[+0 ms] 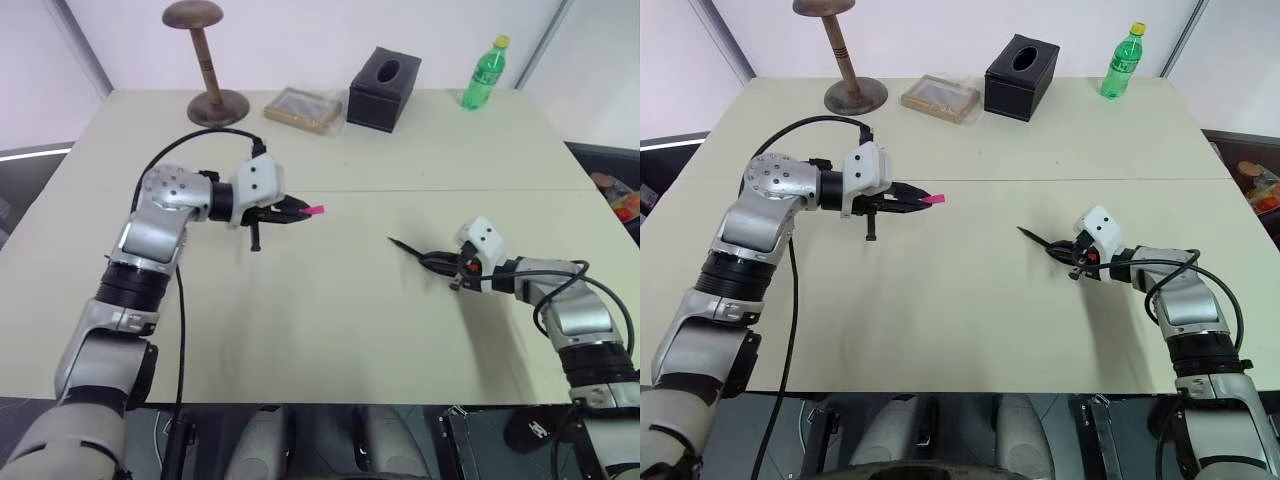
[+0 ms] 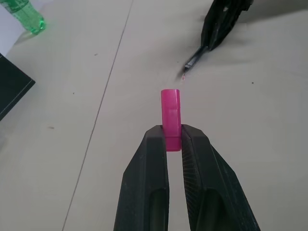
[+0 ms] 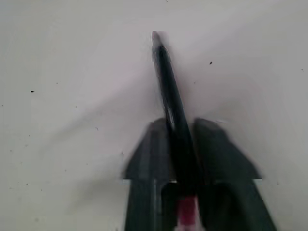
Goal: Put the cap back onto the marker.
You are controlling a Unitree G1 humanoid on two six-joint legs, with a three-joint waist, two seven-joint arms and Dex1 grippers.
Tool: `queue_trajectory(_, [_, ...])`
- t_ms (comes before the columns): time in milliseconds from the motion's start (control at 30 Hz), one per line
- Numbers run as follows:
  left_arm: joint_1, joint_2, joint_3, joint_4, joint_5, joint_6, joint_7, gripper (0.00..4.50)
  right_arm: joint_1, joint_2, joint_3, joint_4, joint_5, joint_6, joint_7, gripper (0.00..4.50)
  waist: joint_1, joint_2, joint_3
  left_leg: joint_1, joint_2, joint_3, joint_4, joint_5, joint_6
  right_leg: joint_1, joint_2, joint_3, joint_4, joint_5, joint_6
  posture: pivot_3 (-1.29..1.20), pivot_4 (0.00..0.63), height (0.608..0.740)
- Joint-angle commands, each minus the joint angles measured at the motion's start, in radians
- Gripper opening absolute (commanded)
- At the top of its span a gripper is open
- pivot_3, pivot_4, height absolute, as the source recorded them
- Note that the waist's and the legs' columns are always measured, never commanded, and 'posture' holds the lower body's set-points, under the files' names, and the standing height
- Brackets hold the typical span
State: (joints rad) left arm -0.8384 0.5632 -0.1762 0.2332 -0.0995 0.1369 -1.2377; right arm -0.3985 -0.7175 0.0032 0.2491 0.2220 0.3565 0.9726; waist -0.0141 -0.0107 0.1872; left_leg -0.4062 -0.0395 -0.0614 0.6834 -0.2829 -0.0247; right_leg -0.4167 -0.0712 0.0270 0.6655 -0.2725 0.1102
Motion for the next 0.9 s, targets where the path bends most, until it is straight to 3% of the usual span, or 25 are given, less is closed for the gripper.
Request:
queue_trajectory(33, [-0.023, 0.006, 0.014, -0.016, -0.017, -0.017, 0.002, 0.0, 0.022, 0.002, 0.019, 0.021, -0.014, 0.011, 0.014, 0.05, 0.0, 0.0, 0.0, 0.0, 0.0, 0.0, 0.0, 0.0, 0.0, 0.0, 0.0, 0.0, 0.0, 0.0, 0.0, 0.0, 0.15, 0.74])
queue_trajectory(300, [-0.028, -0.022, 0.014, 0.046, -0.031, -0.04, 0.003, 0.0, 0.039, -0.017, 0.01, -0.048, -0.023, 0.019, -0.005, 0.05, 0.001, 0.0, 0.0, 0.0, 0.0, 0.0, 0.0, 0.0, 0.0, 0.001, 0.0, 0.0, 0.0, 0.0, 0.0, 0.0, 0.15, 0.74])
queue_trajectory(500, [-0.065, -0.086, -0.005, 0.174, -0.043, -0.112, -0.035, 0.0, 0.106, -0.111, -0.035, -0.287, -0.031, 0.061, -0.023, 0.05, 0.008, 0.0, 0.0, 0.0, -0.001, 0.0, 0.0, 0.0, 0.0, 0.001, -0.001, 0.0, 0.0, 0.0, 0.0, 0.0, 0.15, 0.74])
queue_trajectory(900, [-0.199, -0.189, -0.06, 0.528, 0.031, -0.466, -0.155, 0.0, 0.166, -0.279, -0.166, -0.718, 0.106, 0.28, 0.006, 0.05, 0.003, 0.0, 0.0, 0.0, 0.0, 0.0, 0.0, 0.0, 0.0, 0.0, 0.0, 0.0, -0.001, 0.0, 0.0, 0.0, 0.15, 0.74])
